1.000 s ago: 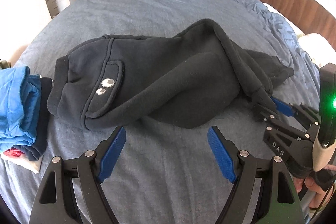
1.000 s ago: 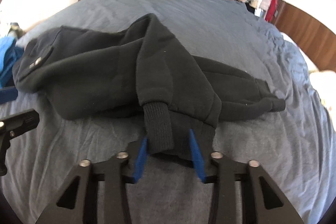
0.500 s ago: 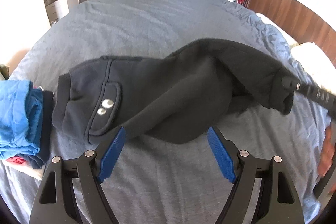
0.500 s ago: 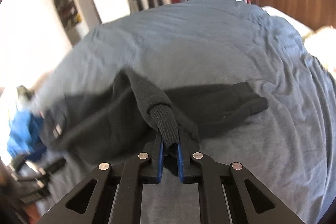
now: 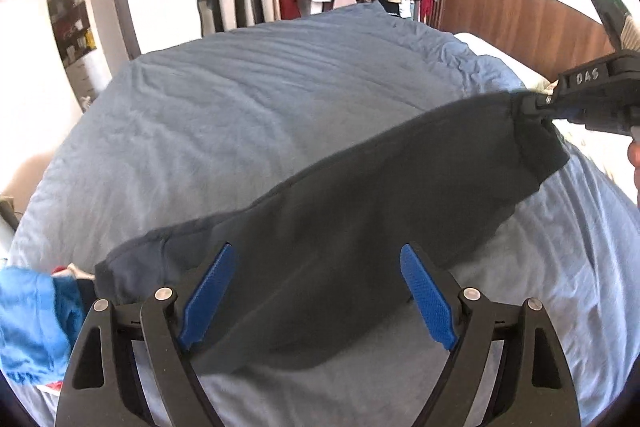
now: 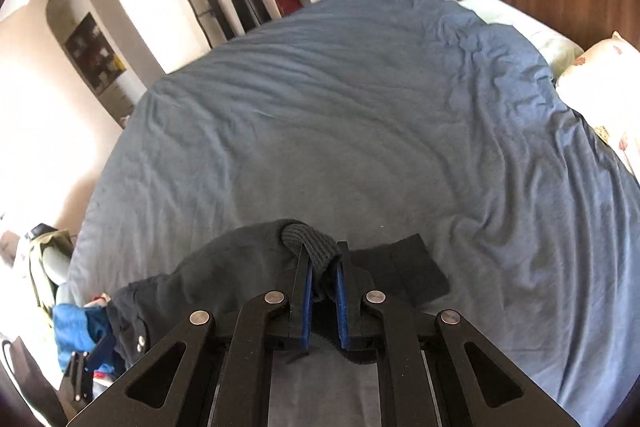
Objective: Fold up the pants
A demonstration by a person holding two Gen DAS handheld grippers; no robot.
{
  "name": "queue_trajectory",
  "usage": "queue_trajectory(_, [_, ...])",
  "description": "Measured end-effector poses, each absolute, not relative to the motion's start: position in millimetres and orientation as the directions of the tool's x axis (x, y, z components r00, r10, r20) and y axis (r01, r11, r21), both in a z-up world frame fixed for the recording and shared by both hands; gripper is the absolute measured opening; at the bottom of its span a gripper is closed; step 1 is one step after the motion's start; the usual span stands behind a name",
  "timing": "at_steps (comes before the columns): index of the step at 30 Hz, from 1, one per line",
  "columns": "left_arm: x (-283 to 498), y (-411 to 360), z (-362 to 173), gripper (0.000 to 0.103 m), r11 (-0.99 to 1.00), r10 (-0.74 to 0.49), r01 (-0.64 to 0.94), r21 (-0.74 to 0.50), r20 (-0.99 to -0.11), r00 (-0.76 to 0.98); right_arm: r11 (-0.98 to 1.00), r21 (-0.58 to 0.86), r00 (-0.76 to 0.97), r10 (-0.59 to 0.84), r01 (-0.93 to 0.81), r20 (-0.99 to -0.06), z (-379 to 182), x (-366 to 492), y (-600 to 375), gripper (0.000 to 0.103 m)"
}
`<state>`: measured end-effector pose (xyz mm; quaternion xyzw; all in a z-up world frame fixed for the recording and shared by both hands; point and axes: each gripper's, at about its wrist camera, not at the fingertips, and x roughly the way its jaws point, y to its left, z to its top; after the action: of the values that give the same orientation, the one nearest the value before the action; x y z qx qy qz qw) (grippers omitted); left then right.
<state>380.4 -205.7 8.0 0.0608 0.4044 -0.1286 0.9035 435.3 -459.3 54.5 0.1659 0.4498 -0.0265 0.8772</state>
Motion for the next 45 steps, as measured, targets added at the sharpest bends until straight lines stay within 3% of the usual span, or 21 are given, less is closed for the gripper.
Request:
queue_trajectory(10, [437,-231,1,0.085,0.965,-0.133,0.26,0.033,-0.793,0.594,0.879,0.306,0.435,0.13,0.365,-0.891,-2,478,-508,0.01])
queue_trajectory(20, [464,-241,-43,0.085,0.966,-0.09,0.254,0.055,-0.845,0.527,0.88,0.223,0.325,0.084,0.419,-0.942,-71,509,-518,0.011])
queue_trajectory(22, [466,-240,-45,0.085,0.965,-0.084,0.253,0.063,-0.844,0.53,0.884,0.188,0.317,0.049,0.427,-0.947,-76,513,-519,0.015])
queue_trajectory(24, [466,-241,-45,0.085,0.964,-0.072,0.252,0.079,-0.84,0.538,0.89,0.128,0.301,-0.011,0.438,-0.954,-79,518,-523,0.029])
queue_trajectory(26, [466,-241,-43,0.085,0.962,-0.068,0.257,0.09,-0.834,0.547,0.892,0.047,0.298,-0.1,0.449,-0.949,-77,519,-529,0.034])
queue_trajectory(29, [465,-241,-40,0.085,0.959,-0.082,0.269,0.085,-0.829,0.553,0.902,0.01,0.312,-0.138,0.431,-0.94,-69,515,-531,0.034])
queue_trajectory(36, [460,-245,-40,0.085,0.962,-0.099,0.265,0.057,-0.835,0.541,0.97,0.046,0.328,-0.036,0.24,-0.944,-63,505,-504,0.034])
queue_trajectory(45, [449,-259,-55,0.085,0.951,-0.079,0.295,0.087,-0.857,0.51,0.938,-0.049,0.186,-0.119,0.344,-0.975,-111,487,-537,0.034])
